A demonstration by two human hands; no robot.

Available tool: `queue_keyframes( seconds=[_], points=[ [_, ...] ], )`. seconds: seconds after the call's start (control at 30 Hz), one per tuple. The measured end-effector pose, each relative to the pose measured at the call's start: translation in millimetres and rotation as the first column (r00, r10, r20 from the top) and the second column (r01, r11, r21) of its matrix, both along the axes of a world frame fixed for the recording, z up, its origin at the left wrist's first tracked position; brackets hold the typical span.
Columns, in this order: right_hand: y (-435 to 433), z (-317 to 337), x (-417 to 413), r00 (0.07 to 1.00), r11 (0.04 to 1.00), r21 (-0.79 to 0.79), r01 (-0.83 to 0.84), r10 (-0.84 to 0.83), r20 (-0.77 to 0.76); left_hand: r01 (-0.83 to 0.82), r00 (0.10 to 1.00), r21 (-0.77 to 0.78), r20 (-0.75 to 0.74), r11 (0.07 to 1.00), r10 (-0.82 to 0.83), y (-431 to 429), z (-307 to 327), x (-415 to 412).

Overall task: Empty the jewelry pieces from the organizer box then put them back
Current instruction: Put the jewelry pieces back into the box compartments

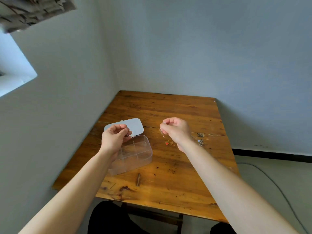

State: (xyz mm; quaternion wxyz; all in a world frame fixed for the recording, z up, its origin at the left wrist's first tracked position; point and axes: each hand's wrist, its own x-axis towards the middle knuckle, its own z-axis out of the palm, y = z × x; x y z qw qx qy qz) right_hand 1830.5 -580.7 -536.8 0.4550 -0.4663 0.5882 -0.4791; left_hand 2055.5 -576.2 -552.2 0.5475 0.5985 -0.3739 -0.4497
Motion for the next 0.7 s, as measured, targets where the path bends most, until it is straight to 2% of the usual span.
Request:
queue_keyframes(
  seconds=[0.1,0.27,0.37,0.43,0.5,0.63,0.7],
  points=[
    [-13,6,25,0.999,0.999,0.002,-0.042,0.042,-0.016,-0.033,0.999,0.067,-0.017,0.997,0.034,-7,-12,2],
    [-32,-3,53,0.982,0.997,0.016,-0.08,0.081,-0.17,-0.052,0.998,0.198,0.028,0.979,0.047,-20,-39,0],
    [-42,-20,62,0.936,0.988,0.052,-0.147,0.156,-0.317,-0.105,0.971,0.246,0.234,0.963,0.046,-24,-51,3],
    [-46,-32,67,0.888,0.979,0.079,-0.186,0.202,-0.414,-0.113,0.902,0.228,0.432,0.967,0.003,-24,-53,6],
    [-47,-40,71,0.84,0.968,0.113,-0.226,0.252,-0.481,-0.082,0.83,0.19,0.557,0.978,-0.038,-23,-53,10],
    [-47,-48,76,0.711,0.931,0.183,-0.315,0.359,-0.605,-0.043,0.772,0.204,0.629,0.978,-0.097,-19,-53,16],
    [-46,-46,77,0.681,0.929,0.175,-0.326,0.358,-0.639,-0.047,0.766,0.2,0.636,0.979,-0.093,-17,-52,19]
  ],
)
